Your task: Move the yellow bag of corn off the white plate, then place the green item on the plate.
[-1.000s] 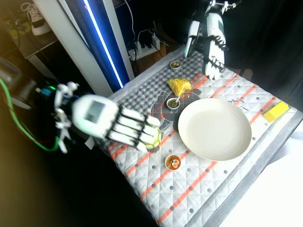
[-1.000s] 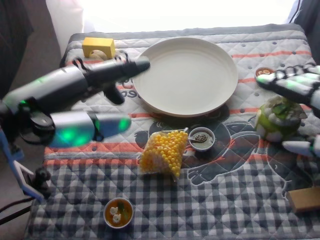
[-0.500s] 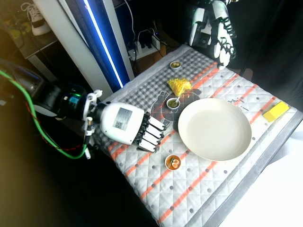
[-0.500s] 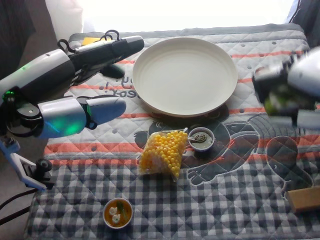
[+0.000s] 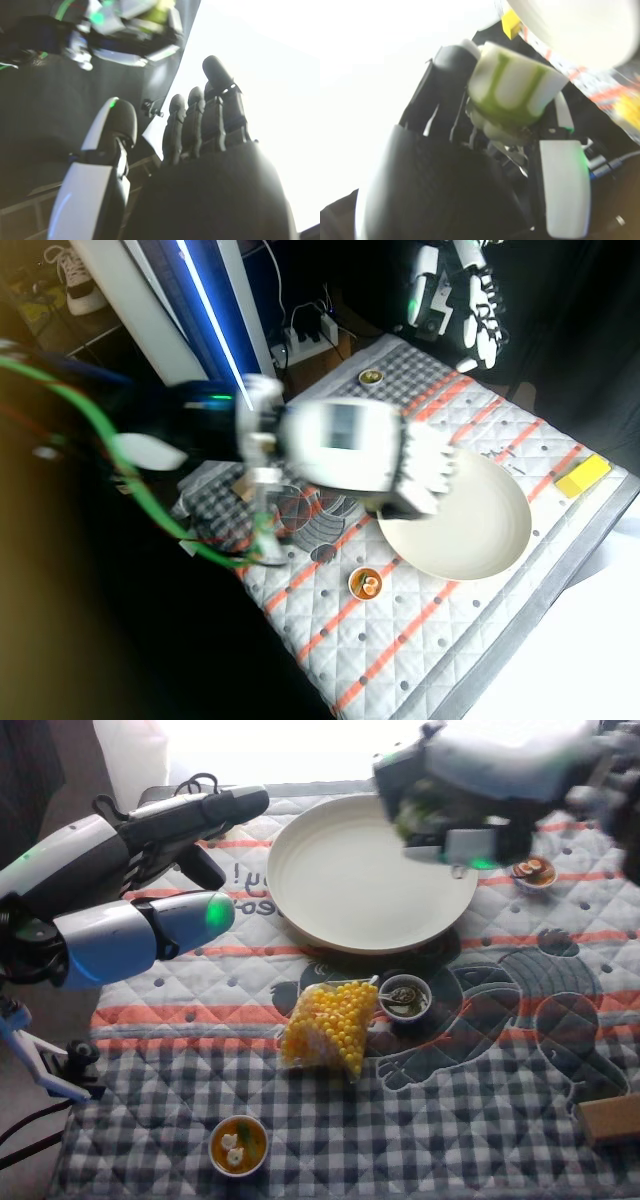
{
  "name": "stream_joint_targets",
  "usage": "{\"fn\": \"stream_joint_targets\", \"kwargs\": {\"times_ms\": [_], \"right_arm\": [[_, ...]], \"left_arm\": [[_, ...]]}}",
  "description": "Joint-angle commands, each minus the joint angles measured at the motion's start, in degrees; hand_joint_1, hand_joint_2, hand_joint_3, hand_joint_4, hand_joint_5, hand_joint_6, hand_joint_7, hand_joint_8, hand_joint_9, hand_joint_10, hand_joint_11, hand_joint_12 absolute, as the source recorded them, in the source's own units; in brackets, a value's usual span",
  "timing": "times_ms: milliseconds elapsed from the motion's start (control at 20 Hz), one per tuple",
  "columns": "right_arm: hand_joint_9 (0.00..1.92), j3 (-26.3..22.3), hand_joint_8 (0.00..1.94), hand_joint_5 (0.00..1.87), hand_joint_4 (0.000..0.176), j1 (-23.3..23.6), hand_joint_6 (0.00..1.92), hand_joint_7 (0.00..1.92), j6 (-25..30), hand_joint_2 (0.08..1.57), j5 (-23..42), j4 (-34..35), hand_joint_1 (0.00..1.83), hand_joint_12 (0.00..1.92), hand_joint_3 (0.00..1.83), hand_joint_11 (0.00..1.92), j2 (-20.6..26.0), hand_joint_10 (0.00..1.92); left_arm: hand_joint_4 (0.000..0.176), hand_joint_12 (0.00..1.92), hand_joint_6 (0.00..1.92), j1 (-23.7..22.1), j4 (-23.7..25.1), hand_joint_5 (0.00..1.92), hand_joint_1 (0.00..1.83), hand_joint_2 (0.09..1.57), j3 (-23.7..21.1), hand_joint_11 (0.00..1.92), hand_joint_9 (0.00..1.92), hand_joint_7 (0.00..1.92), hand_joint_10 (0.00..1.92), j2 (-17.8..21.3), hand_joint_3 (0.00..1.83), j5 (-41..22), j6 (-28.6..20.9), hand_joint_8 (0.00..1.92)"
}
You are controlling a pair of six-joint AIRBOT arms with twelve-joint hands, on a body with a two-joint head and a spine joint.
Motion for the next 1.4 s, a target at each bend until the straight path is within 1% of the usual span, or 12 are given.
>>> {"fn": "stream_joint_targets", "kwargs": {"times_ms": [0,200,250,350,400,500,750,800,950,1150,1200,1350], "right_arm": [[0.82,1.3,1.57,0.69,0.0,1.0,1.27,0.77,-0.1,1.26,3.4,0.7,1.19,1.92,0.0,0.92,-1.1,1.84],[0.73,9.0,1.55,0.58,0.0,1.0,1.35,0.79,-0.1,1.28,0.1,5.3,1.19,1.92,0.0,0.76,-7.9,1.67],[0.48,10.2,1.1,0.42,0.0,1.0,0.84,0.49,-0.1,1.25,-1.0,6.8,1.14,1.92,0.0,0.38,-8.0,1.49],[0.02,10.1,0.14,0.03,0.083,1.0,0.08,0.03,-0.1,1.2,-1.1,7.4,0.56,1.71,0.0,0.01,-8.0,0.41],[0.0,9.5,0.03,0.01,0.095,1.0,0.01,0.01,-0.1,1.21,-1.1,7.4,0.42,0.94,0.0,0.0,-7.9,0.08],[0.0,7.8,0.0,0.0,0.099,1.0,0.0,0.0,-0.1,1.25,-0.2,7.3,0.3,0.04,0.0,0.0,-7.6,0.0],[0.0,-2.7,0.0,0.0,0.058,1.0,0.0,0.0,-0.1,1.14,9.5,7.4,0.13,0.0,0.0,0.0,3.9,0.0],[0.0,-5.6,0.0,0.0,0.085,0.3,0.0,0.0,-0.1,1.14,12.8,7.4,0.03,0.0,0.0,0.0,6.8,0.0],[0.0,-13.7,0.0,0.0,0.134,-4.7,0.0,0.0,-0.1,1.17,23.1,7.1,0.0,0.0,0.0,0.0,15.6,0.0],[0.0,-21.4,0.0,0.0,0.116,-12.7,0.0,0.0,-0.1,1.24,35.2,7.1,0.0,0.0,0.02,0.0,23.5,0.0],[0.0,-22.8,0.0,0.0,0.074,-14.7,0.0,0.0,-0.1,1.18,37.7,7.2,0.0,0.0,0.0,0.0,25.0,0.0],[0.0,-26.7,0.0,0.0,0.123,-20.9,0.0,0.0,-0.1,1.15,46.0,8.0,0.16,0.0,0.0,0.0,29.2,0.0]], "left_arm": [[0.01,1.47,0.02,-0.6,-0.4,0.25,0.79,1.36,0.1,0.0,0.0,0.12,0.27,-0.2,0.0,-7.7,-0.4,0.0],[0.0,1.18,0.01,-0.7,-0.5,0.23,0.85,1.32,0.1,0.0,0.02,0.1,0.16,-0.6,0.0,-7.8,-0.4,0.01],[0.0,1.17,0.01,-0.6,-0.5,0.23,0.86,1.32,0.1,0.0,0.03,0.11,0.17,-0.6,0.0,-8.0,-0.4,0.01],[0.0,0.73,0.0,-0.7,-0.5,0.22,0.85,1.34,0.1,0.0,0.02,0.09,0.1,-0.6,0.0,-8.1,-0.4,0.01],[0.0,0.55,0.0,-0.7,-0.6,0.22,0.83,1.34,0.1,0.0,0.01,0.09,0.09,-0.6,0.0,-8.3,-0.4,0.0],[0.0,0.64,0.01,-0.7,-0.7,0.2,0.83,1.35,0.1,0.0,0.02,0.08,0.09,-0.6,0.0,-8.5,-0.4,0.0],[0.046,0.27,0.0,-0.6,-2.0,0.0,0.52,1.37,0.1,0.0,0.0,0.0,0.0,-0.4,0.0,-10.3,-0.4,0.0],[0.045,0.05,0.0,-0.5,-2.7,0.0,0.38,1.35,0.1,0.0,0.0,0.0,0.0,-0.4,0.0,-11.1,-0.4,0.0],[0.172,0.0,0.0,-0.3,-4.5,0.0,0.17,1.25,1.3,0.0,0.0,0.0,0.0,-1.3,0.0,-13.5,-2.8,0.0],[0.176,0.0,0.0,0.1,-5.6,0.0,0.0,1.18,2.7,0.0,0.0,0.0,0.0,-1.8,0.0,-16.8,-6.2,0.0],[0.176,0.0,0.0,0.5,-6.1,0.0,0.0,1.14,2.6,0.0,0.0,0.0,0.0,-1.6,0.0,-17.9,-6.5,0.0],[0.176,0.0,0.0,2.1,-7.6,0.0,0.01,1.12,2.4,0.0,0.0,0.0,0.0,-0.6,0.0,-22.8,-8.2,0.0]]}}
